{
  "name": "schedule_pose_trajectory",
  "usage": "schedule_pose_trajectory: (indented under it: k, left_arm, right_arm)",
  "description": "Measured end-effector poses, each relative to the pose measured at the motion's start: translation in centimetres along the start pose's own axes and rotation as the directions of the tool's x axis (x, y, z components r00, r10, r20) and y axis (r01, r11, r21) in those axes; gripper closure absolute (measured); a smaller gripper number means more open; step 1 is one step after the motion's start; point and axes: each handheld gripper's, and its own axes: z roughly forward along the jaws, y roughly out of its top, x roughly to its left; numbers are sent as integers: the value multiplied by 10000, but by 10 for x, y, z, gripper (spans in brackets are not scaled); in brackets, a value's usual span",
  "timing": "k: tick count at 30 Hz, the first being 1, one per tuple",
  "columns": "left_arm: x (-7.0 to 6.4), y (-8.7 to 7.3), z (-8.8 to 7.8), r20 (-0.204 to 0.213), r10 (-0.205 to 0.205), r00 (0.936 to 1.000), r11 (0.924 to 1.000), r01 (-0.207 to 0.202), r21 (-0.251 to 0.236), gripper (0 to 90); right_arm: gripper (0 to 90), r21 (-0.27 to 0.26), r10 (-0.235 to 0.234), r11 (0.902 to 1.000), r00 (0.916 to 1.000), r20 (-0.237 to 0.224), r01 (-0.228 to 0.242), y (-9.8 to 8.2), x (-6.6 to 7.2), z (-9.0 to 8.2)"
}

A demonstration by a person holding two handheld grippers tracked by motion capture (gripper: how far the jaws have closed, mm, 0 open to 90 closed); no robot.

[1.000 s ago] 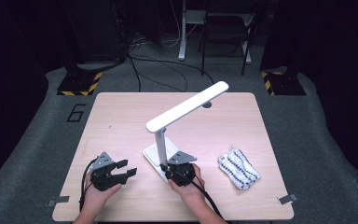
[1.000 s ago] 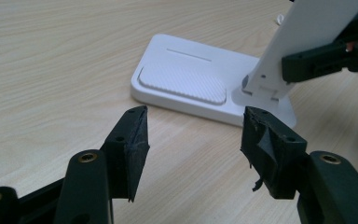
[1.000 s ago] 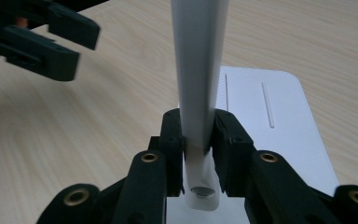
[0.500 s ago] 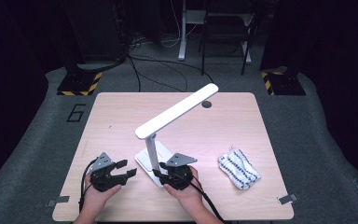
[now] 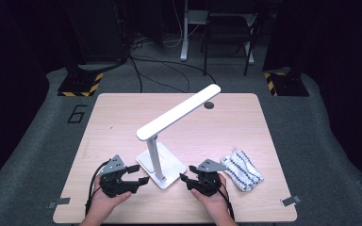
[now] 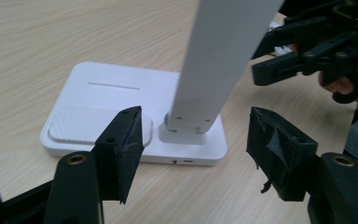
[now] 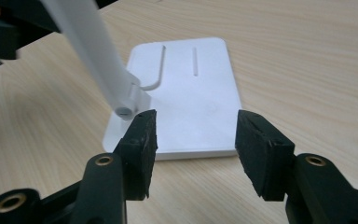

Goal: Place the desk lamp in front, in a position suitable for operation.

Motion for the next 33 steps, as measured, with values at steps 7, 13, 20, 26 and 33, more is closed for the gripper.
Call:
schedule_pose_trajectory:
  k: [7, 13, 20, 26, 33]
  left_arm:
    - [-14, 21, 9, 278, 303, 9992, 9994, -307, 131, 321]
    - [-14, 31, 30, 47, 490, 9988, 9983, -491, 327, 316]
    - [-11, 31, 39, -109, 619, 9980, 9978, -616, 253, 475]
    - [-14, 29, 37, -215, 966, 9951, 9952, -963, 158, 512]
    - [-9, 26, 27, 547, 1538, 9866, 9873, -1556, 315, 518]
  right_arm:
    - [470, -217, -195, 9996, 9992, 335, 202, 0, -3, -1]
    - [466, -195, -52, 9998, 9991, 421, 60, -2, -5, -1]
    - [465, -188, -11, 9998, 9990, 441, 19, -4, -11, -2]
    - [465, -281, 190, 9995, 9983, 543, -175, -5, -12, -3]
    - [465, -286, 297, 9992, 9977, 605, -280, -5, -14, -3]
